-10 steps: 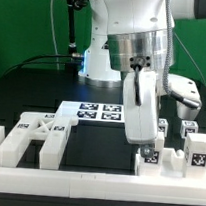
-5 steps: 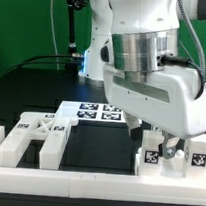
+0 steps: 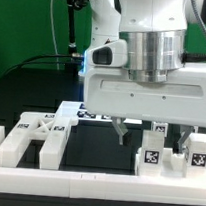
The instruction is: Assemble chair
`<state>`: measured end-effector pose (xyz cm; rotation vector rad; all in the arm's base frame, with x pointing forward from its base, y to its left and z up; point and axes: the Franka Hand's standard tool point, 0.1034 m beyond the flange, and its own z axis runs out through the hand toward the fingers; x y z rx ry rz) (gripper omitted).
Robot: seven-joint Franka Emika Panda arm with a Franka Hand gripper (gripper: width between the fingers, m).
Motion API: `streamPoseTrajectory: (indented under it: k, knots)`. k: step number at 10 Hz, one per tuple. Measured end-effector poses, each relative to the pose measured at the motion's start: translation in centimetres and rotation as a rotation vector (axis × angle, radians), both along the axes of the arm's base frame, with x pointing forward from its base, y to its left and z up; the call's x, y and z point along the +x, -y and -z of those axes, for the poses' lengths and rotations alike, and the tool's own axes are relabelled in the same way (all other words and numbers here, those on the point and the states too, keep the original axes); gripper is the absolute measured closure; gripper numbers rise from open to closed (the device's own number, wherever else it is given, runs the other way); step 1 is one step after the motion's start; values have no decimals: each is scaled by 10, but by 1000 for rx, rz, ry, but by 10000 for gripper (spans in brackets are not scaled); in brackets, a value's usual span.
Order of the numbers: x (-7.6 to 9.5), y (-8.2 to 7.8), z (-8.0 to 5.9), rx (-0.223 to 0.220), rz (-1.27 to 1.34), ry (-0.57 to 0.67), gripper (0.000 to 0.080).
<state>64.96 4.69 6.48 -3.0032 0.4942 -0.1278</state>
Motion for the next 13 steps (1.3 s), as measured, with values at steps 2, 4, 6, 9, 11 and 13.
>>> streamPoseTrajectory:
  k: [2,4,6,9,11,13]
  knots:
    - [0,0,-1,7,64,-6,241]
    - [0,-1,-1,21,179,-15,408]
    - [0,0,-1,37,354,-36,514]
    - [0,2,-3,76,801,-95,514]
    - [-1,3,-3,123,1070,-132,514]
    - [-2,1,0,160,1321,-160,514]
